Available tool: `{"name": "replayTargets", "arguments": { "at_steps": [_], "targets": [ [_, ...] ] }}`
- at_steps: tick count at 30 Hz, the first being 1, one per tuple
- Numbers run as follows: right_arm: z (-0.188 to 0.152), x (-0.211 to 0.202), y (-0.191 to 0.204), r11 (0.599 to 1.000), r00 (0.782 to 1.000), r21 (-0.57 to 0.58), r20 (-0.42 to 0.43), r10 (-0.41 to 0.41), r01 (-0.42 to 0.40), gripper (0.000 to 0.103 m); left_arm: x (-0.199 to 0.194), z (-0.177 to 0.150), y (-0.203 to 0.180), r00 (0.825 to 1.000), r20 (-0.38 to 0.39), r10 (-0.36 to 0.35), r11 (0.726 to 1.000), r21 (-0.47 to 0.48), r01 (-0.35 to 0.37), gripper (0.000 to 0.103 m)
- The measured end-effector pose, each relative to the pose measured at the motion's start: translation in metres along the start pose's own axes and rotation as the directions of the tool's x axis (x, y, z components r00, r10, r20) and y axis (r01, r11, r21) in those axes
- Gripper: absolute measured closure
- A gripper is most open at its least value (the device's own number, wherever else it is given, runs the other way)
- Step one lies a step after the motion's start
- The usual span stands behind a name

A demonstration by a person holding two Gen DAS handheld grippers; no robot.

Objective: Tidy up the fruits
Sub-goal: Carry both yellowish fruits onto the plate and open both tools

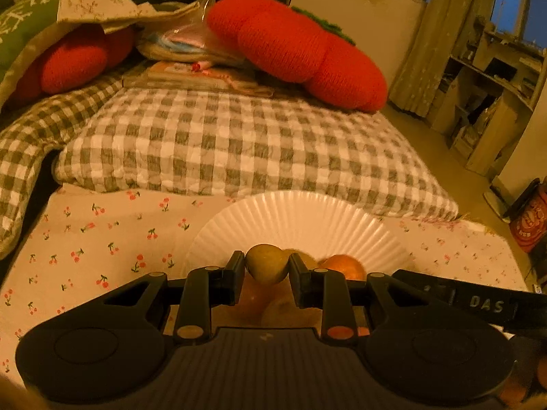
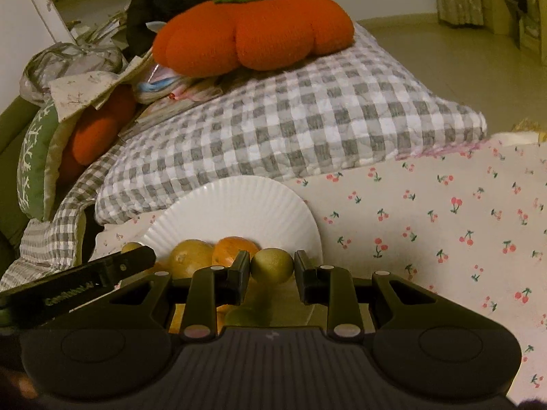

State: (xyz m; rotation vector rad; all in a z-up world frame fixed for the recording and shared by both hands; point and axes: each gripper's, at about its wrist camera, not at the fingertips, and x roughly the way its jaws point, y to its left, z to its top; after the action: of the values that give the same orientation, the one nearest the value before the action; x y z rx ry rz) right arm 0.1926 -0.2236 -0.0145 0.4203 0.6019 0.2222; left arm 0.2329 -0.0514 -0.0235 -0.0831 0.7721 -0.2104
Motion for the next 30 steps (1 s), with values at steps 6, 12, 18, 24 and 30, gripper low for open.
{"name": "replayTargets", "arguments": {
  "at_steps": [6,12,18,24,30],
  "targets": [
    [-0.002,0.002,0.004,1.0,1.0,-0.01,-0.006,-0.001,0.001,0.077,0.004,-0.001,0.009,1.0,-0.007,-0.007,1.0,-0.024,0.007,0.088],
    [0.005,-0.012,0.008,1.0,0.999,0.006,0.015,0.03,-0.03,0.071,-0.005,0.001,0.012,1.0,0.002,-0.011,0.999,-0.032,0.011,0.075],
    [0.013,-0.038,0.014,1.0,0.998,-0.024,0.067,0.002,0.0,0.065,-0.025,0.004,0.02,1.0,0.017,0.011,0.999,-0.041,-0.01,0.068],
    [0.01,-0.063,0.033,0.994,0.995,-0.109,0.098,-0.01,0.02,0.06,-0.052,-0.002,0.025,0.999,0.037,0.027,0.999,-0.024,-0.026,0.065],
    [-0.002,-0.088,0.059,0.971,0.99,-0.234,0.141,-0.012,0.045,0.053,-0.081,-0.015,0.022,0.994,0.059,0.088,0.995,0.05,-0.091,0.063]
  ]
}}
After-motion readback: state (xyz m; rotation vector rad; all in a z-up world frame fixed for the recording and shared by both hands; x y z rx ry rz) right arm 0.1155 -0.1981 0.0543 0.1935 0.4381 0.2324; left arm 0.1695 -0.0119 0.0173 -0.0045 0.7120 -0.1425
